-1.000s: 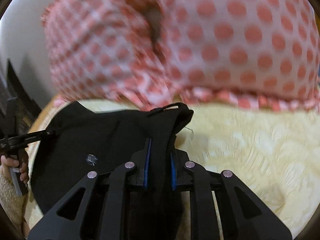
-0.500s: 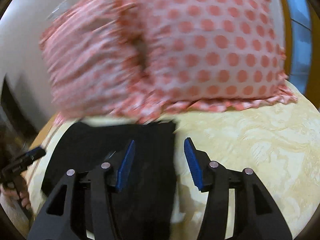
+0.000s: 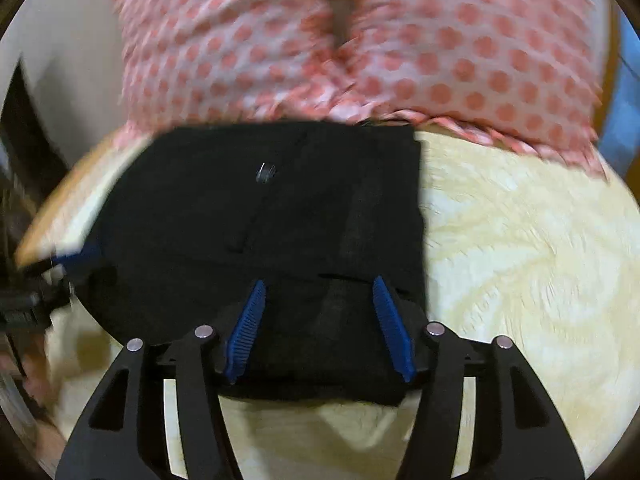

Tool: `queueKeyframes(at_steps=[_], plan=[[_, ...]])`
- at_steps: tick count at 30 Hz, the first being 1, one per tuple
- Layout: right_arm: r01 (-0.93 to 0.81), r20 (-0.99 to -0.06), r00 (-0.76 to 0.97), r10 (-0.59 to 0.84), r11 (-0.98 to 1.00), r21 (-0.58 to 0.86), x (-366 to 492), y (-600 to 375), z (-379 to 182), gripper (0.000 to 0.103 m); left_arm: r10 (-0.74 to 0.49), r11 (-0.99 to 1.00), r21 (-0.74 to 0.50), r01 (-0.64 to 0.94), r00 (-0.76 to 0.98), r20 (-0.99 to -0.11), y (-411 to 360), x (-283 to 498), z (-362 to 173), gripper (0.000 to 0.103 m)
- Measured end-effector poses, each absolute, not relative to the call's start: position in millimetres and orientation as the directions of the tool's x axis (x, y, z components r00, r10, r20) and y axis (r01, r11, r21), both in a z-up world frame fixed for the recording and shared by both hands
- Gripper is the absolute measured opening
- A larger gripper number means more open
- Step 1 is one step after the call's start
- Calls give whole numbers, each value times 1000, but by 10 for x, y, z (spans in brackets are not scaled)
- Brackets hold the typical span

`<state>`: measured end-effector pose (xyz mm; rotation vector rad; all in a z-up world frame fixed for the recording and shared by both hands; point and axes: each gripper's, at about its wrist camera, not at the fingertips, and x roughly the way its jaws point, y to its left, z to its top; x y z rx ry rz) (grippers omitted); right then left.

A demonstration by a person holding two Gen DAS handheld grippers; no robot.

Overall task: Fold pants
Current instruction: 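Release the folded trousers with the right gripper and pull both tools back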

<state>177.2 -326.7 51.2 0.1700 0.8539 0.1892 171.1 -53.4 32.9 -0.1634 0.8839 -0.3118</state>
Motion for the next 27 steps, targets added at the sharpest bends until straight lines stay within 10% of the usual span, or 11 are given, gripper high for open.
queueKeyframes(at_steps=[2,27], plan=[[-41,-695,690,204,969,244,1556,-3372,584,96,-292,956,-244,166,639,-712,-416,1500,402,101],[-128,-717,682,144,989,77,621,-2534,184,102,1,998,43,40,718,-696,-390,380,5,101]])
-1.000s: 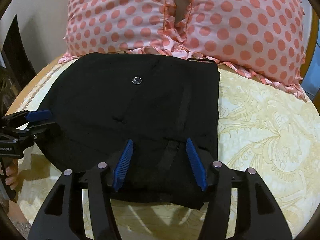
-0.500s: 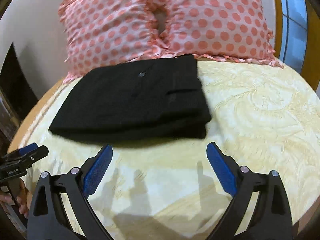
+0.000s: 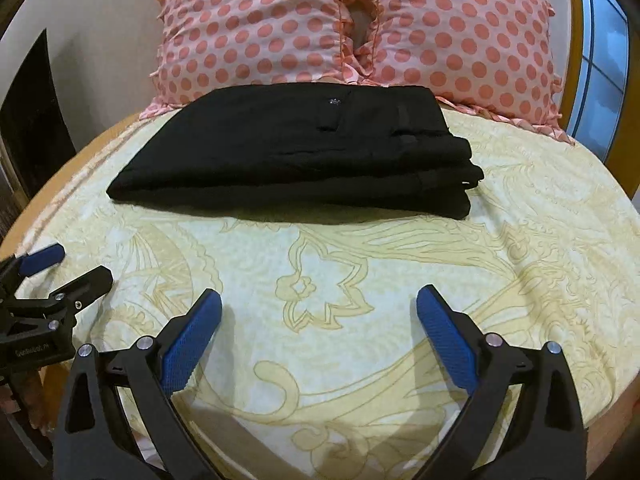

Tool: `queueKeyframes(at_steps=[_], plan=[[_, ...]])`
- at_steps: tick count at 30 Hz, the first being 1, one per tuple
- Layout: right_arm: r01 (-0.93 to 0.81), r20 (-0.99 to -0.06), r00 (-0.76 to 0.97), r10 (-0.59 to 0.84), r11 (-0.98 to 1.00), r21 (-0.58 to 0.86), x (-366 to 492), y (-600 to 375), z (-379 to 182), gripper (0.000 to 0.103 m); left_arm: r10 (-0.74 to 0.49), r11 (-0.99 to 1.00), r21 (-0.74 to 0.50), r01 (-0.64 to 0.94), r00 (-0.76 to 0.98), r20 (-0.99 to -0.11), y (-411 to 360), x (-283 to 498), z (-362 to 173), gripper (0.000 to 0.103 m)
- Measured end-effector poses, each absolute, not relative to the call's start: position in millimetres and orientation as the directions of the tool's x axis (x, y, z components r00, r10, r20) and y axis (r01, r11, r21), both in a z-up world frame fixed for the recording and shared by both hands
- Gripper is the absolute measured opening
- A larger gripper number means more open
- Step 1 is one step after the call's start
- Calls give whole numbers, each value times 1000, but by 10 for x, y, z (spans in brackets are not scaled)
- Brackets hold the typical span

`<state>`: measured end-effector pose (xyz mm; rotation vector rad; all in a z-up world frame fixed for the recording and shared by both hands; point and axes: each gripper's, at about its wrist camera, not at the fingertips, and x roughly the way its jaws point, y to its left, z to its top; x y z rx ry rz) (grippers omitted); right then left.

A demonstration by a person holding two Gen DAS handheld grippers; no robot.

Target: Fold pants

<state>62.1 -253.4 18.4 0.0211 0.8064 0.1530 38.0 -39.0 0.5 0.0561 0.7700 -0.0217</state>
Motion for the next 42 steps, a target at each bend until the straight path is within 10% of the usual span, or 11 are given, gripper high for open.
queueKeyframes(at_steps=[42], plan=[[-37,-669,740,70,997,63,499,-2491,146,102,-2,998,41,36,774,-633,-401,300,-61,101]])
